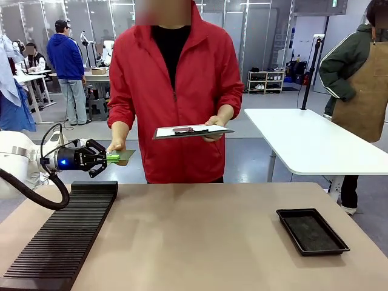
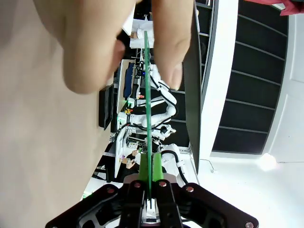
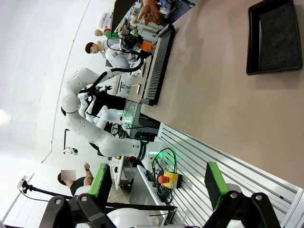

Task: Inspect the PCB.
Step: Release the Blank PCB you were holding.

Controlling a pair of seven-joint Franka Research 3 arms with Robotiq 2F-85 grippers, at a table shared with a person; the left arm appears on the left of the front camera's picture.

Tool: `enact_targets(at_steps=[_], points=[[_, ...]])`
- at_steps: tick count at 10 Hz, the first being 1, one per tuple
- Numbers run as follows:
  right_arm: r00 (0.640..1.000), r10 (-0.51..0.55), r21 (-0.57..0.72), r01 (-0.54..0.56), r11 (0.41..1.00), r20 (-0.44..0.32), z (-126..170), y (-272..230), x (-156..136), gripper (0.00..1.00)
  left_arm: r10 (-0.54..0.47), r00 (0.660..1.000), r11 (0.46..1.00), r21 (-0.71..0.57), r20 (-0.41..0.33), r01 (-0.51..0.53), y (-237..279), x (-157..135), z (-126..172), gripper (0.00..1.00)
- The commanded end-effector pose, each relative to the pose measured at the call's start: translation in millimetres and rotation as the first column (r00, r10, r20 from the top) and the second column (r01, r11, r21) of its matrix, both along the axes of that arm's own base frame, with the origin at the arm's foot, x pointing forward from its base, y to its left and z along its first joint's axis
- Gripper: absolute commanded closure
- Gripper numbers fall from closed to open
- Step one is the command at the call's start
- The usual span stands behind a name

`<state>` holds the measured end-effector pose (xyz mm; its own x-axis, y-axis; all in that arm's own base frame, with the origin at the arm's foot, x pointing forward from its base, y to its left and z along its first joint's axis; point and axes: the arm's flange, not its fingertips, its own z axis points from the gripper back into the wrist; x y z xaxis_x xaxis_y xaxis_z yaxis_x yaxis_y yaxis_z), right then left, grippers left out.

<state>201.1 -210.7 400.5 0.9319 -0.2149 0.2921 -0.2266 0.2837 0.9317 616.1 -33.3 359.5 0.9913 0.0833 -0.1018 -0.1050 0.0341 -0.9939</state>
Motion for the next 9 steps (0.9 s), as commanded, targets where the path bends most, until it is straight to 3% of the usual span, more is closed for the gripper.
enact_targets(at_steps=[1,9], points=[[1.000,-0.001,0.005,0.001,1.000,0.010,1.6,0.1,-0.7,0.00,-0.011,1.000,1.000,-0.005,0.001,0.011,0.3,-2.7,2.4,0.97],[1.000,-0.001,0.005,0.001,1.000,0.010,1.6,0.1,-0.7,0.00,-0.011,1.000,1.000,-0.005,0.001,0.011,0.3,-2.7,2.4,0.97]])
